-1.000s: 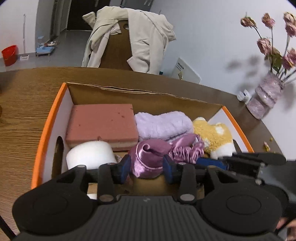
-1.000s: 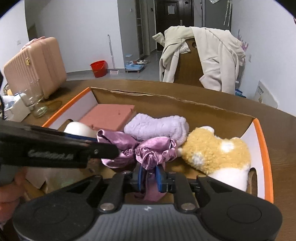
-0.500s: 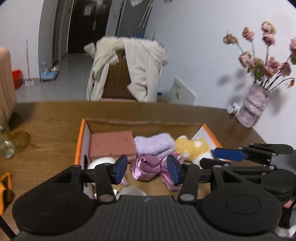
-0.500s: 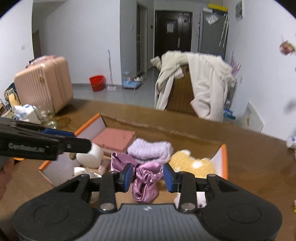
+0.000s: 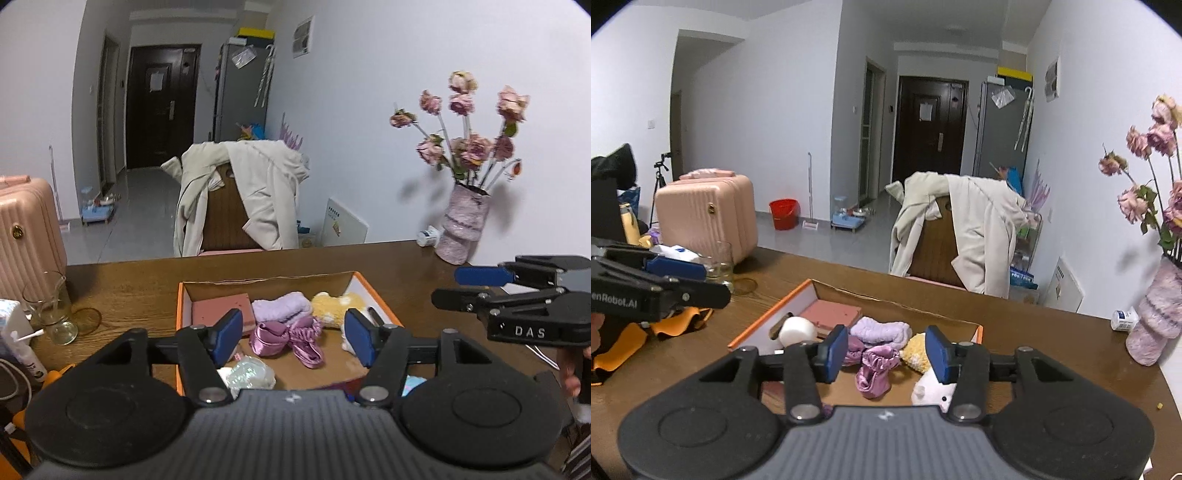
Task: Organize soft objects
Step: 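Grasp the blue milk carton with the left gripper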
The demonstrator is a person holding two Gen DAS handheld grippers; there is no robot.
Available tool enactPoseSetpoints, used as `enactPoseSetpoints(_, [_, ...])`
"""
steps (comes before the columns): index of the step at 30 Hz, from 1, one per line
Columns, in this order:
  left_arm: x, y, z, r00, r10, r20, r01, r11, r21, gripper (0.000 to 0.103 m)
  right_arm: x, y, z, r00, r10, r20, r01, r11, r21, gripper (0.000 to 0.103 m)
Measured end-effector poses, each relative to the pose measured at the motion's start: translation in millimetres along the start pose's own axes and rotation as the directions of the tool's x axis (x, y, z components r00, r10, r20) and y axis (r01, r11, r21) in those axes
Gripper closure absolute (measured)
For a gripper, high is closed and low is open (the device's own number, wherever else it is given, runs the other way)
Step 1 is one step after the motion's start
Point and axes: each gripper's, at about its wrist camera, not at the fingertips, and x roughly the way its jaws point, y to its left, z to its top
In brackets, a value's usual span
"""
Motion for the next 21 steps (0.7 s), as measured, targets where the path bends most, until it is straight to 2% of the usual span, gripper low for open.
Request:
enactPoseSetpoints(3, [-19.3,-8.2,-12.7,1.000,-0.008,0.017,0.008,1.000,0.005,0.035,-21.4,4.8,-9.1,1.000,0.014,0.023,-0.014,1.000,0.008,0.054])
enactPoseSetpoints(5, [-33.4,-12.3,-27.8,1.000,-0.010,0.026,0.010,1.000,-0.002,0.024,-35.2,8.0,-19.0,0.999,0.028,0.042,-0.028,0.999,0.019,0.053])
enactPoseSetpoints(8, [-53.5,-18.8,-57.7,0.999,-0.012,0.038,0.013,1.000,-0.018,0.021,-59.1,12.1,-40.6,0.994,0.071,0.078,-0.074,0.997,0.032,0.048])
enactPoseSetpoints(13, [-89.1,-31.0,-112.8,0.994,0.016,0.105,-0.017,1.000,0.007,0.017,-90.8,22.0,-89.0,0.992,0.069,0.108,-0.073,0.997,0.035,0.044])
enactPoseSetpoints(16, [-105.2,-33.6,-143.9,0.992,0.021,0.121,-0.018,1.000,-0.021,0.016,-111.7,31.4,-121.6,0.990,0.057,0.125,-0.062,0.997,0.039,0.039])
enactPoseSetpoints(18, [-114.9,-36.1,-168.9,0.992,0.024,0.121,-0.017,0.998,-0.059,0.014,-124.6,39.7,-143.1,0.988,0.053,0.143,-0.060,0.997,0.043,0.032])
enactPoseSetpoints(21, [-127.5,-40.9,-206.1,0.992,0.008,0.123,0.001,0.997,-0.079,0.009,-139.6,46.8,-180.7,0.984,0.060,0.167,-0.072,0.995,0.066,0.030])
